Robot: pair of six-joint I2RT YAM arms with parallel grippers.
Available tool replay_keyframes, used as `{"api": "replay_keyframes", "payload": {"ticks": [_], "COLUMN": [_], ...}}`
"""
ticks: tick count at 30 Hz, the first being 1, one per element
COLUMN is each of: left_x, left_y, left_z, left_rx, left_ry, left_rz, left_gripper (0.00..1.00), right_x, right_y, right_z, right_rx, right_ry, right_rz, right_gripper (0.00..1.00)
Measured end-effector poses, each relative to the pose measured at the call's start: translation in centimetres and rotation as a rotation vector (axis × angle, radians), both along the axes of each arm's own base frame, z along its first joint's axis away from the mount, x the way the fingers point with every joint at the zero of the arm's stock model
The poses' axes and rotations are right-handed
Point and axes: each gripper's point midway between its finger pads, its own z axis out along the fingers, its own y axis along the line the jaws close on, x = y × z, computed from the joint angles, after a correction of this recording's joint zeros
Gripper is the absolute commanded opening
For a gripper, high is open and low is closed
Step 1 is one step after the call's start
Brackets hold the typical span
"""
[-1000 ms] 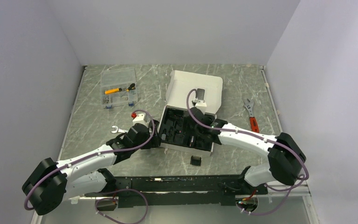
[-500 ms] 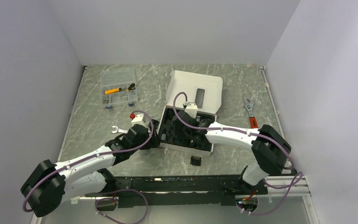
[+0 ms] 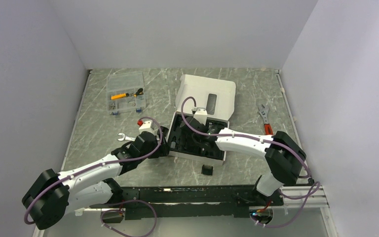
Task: Sort the hair-cutting tools
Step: Adjust the haircut tool in the storage box.
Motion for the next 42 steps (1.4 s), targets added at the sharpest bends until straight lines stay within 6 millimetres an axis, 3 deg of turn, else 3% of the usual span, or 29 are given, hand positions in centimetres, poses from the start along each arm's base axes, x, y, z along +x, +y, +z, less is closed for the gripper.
{"api": "replay_keyframes", "payload": {"ticks": [5, 12, 17, 21, 25, 27, 36, 42], "left_x": [0.0, -0.1, -0.1, -0.1, -0.1, -0.1, 0.0, 0.0], "left_y": [0.0, 0.3, 0.5, 0.5, 0.6, 0.6, 0.6, 0.7], "left_z": [0.0, 0.1, 0.1, 0.1, 0.0, 0.0, -0.1, 0.0], "left_rx": [0.000, 0.008, 0.012, 0.014, 0.015, 0.017, 0.017, 0.018], "left_ry": [0.000, 0.000, -0.002, -0.003, -0.004, -0.004, -0.007, -0.012], "left_rz": [0.000, 0.007, 0.011, 0.014, 0.015, 0.017, 0.020, 0.022], "left_gripper": [0.78, 0.79, 0.79, 0.79, 0.78, 0.78, 0.78, 0.77], "right_x": [0.0, -0.3, -0.8, -1.5, -1.8, -1.4, -2.2, -2.4], "right_y": [-0.2, 0.8, 1.1, -0.2, -1.3, -1.3, 0.0, 0.0], "right_z": [0.3, 3.8, 3.6, 3.5, 5.1, 5.5, 0.6, -0.6], "right_rx": [-0.010, 0.041, 0.006, -0.025, 0.014, 0.030, 0.027, 0.020], "right_ry": [-0.012, -0.119, -0.145, -0.179, -0.244, -0.254, -0.117, -0.079], "right_rz": [0.007, 0.170, 0.302, 0.370, 0.443, 0.470, 0.580, 0.589], "right_gripper": [0.70, 0.69, 0.66, 0.54, 0.25, 0.19, 0.15, 0.14]}}
